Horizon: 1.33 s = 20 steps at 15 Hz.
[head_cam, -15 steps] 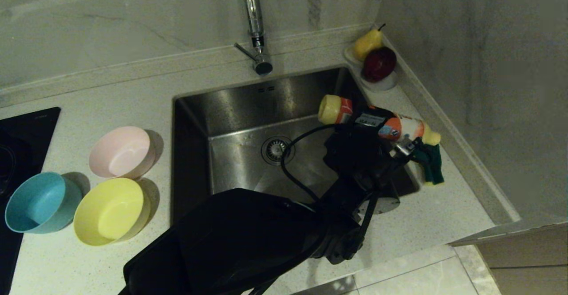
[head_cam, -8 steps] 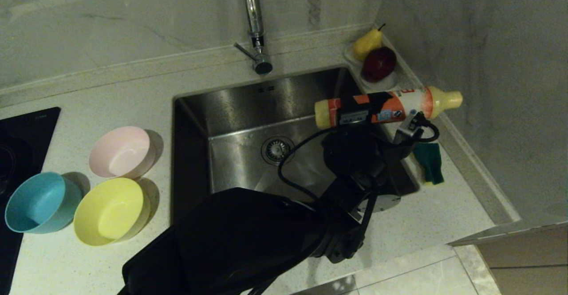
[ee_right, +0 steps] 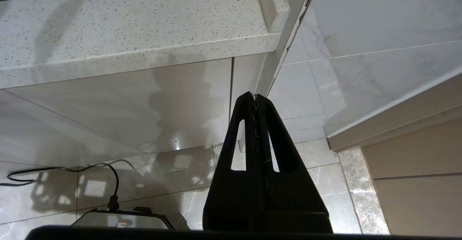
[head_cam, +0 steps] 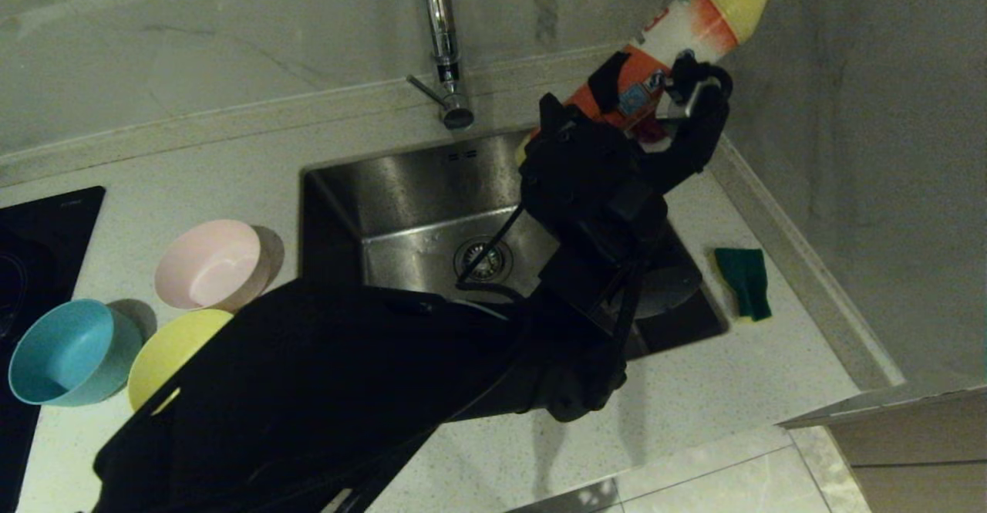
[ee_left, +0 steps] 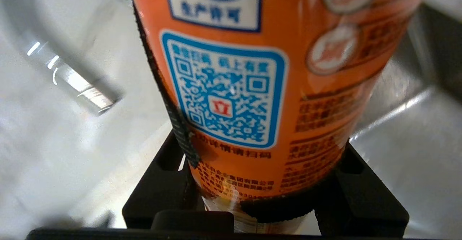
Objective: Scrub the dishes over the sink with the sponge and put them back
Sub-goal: Place the dish soap on the table
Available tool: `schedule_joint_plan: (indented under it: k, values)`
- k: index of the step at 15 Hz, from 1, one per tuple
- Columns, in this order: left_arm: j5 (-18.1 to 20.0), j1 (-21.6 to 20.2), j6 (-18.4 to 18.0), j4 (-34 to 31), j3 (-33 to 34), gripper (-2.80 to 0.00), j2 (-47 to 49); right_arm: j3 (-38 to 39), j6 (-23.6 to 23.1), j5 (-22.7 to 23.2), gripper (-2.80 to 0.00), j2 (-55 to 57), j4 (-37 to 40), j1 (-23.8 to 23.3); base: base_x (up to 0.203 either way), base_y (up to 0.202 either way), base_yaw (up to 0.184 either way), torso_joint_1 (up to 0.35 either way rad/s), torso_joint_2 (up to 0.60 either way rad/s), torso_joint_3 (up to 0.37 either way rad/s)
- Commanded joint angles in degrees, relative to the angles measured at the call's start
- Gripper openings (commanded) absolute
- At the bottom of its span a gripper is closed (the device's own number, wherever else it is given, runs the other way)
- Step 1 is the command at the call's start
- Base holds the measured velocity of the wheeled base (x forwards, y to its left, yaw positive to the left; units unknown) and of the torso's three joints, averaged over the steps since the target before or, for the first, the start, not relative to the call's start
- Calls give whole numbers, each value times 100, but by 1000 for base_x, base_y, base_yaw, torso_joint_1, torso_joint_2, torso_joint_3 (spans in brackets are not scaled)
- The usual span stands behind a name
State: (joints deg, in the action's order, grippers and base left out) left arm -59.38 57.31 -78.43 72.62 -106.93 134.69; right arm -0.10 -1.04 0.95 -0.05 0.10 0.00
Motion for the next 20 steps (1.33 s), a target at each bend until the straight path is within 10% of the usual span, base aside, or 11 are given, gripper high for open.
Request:
schedule_joint_plan:
  k: [1, 8, 13, 20]
  values:
    - [-134, 7, 292, -34, 129, -280, -600, 1, -2, 2, -280, 5, -1, 0, 0, 0, 0, 0, 0, 0]
    - [-8, 14, 1033, -1192, 69, -280, -1868, 1, -3, 2, -280, 5, -1, 0, 0, 0, 0, 0, 0, 0]
    - [1093, 9, 1345, -2458, -106, -280, -2540, 1, -2, 2, -280, 5, -1, 0, 0, 0, 0, 0, 0, 0]
    - [1280, -59, 2561, -3896, -106, -280, -3517, 1, -2, 2, -280, 5, -1, 0, 0, 0, 0, 0, 0, 0]
